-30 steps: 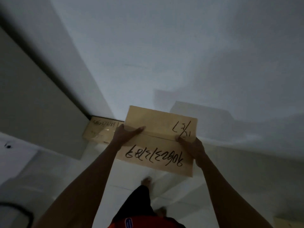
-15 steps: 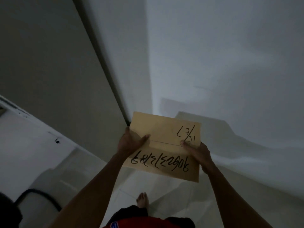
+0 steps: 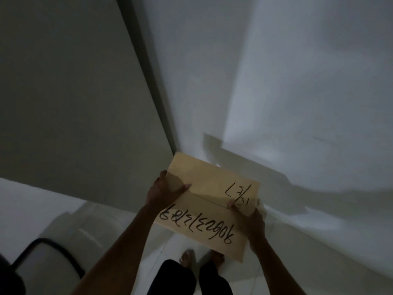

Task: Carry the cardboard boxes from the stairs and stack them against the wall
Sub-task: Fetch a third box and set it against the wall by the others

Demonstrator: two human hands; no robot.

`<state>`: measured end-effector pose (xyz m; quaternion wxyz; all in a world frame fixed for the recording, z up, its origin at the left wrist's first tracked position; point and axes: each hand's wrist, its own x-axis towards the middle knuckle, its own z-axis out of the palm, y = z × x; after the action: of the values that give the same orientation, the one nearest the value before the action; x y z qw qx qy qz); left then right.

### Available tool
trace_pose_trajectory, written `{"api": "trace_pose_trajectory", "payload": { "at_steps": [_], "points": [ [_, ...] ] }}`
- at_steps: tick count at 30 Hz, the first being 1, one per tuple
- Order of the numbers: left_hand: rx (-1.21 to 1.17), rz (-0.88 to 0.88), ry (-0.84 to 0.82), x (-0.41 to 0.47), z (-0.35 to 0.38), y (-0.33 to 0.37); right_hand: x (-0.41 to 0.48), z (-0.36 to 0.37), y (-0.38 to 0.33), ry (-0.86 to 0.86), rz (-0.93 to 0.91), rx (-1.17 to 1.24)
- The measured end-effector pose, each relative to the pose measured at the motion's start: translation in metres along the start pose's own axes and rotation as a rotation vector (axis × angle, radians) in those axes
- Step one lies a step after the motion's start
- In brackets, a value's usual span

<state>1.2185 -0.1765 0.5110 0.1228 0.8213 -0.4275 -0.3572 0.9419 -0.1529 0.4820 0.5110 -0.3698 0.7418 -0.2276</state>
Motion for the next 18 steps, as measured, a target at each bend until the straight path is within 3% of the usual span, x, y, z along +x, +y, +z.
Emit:
{"api": "trace_pose_trajectory", "payload": {
  "at_steps": [11,18],
  "points": [
    [0.006,0.053,-0.027,0.132,0.069,-0.075,0.116,0.110,0.060,0.019,0.170,0.051],
    [-0.048,0.035,-0.097,0.220,0.124,-0.133,0.191,0.177,0.104,-0.008,0.124,0.047]
  ]
}}
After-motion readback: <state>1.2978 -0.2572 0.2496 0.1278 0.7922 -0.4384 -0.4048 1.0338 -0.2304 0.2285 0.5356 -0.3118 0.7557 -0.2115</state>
